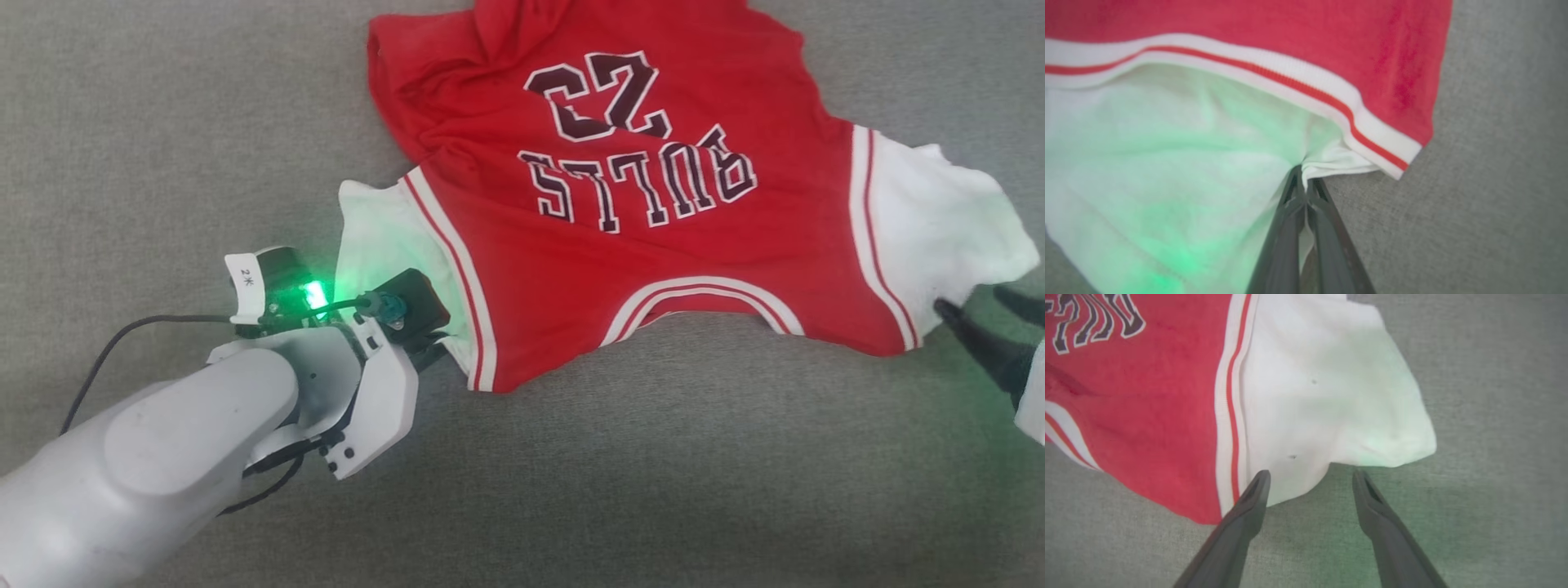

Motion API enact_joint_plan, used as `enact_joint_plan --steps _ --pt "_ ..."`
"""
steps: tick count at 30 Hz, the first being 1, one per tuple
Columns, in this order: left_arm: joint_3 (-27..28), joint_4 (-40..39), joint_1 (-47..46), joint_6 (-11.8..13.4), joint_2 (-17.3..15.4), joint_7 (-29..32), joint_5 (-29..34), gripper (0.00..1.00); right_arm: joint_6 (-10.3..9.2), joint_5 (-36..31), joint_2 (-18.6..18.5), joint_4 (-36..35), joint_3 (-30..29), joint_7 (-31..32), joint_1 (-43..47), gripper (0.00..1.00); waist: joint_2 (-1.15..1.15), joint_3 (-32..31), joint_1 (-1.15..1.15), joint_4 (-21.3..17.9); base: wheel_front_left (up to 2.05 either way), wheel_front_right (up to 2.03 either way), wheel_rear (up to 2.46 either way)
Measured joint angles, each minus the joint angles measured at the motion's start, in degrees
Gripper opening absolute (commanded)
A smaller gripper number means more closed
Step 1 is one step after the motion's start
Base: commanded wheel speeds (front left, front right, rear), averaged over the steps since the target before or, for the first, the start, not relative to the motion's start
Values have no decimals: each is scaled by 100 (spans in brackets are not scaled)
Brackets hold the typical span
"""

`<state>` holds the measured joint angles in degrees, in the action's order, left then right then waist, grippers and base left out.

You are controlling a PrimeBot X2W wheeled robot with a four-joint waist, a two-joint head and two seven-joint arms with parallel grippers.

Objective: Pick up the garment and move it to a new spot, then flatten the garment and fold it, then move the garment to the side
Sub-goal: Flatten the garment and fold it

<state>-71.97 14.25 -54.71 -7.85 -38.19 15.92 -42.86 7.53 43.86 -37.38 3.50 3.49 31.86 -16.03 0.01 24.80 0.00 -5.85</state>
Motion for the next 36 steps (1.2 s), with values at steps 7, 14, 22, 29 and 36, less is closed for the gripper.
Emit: enact_joint_plan --steps 7,14,22,29,36 --pt "4 -21 -120 -9 115 -154 10 0 -2 -40 4 55 186 662 -187 100 0 206 0 166 0 0 0" --pt "-8 18 -243 -22 263 -283 8 0 -4 -212 -30 253 330 989 -361 100 0 369 0 327 0 0 0" --pt "-37 215 -305 -32 435 -555 -215 0 -5 -207 -29 323 330 1021 -452 0 0 399 0 425 0 0 0" --pt "-126 559 -54 -13 470 -1488 -1116 0 -5 75 71 104 -4 765 -209 0 0 30 0 459 0 0 0" --pt "4 334 96 29 339 -2590 -2062 0 -4 1123 263 -660 -896 756 83 0 0 -499 0 601 0 0 0"
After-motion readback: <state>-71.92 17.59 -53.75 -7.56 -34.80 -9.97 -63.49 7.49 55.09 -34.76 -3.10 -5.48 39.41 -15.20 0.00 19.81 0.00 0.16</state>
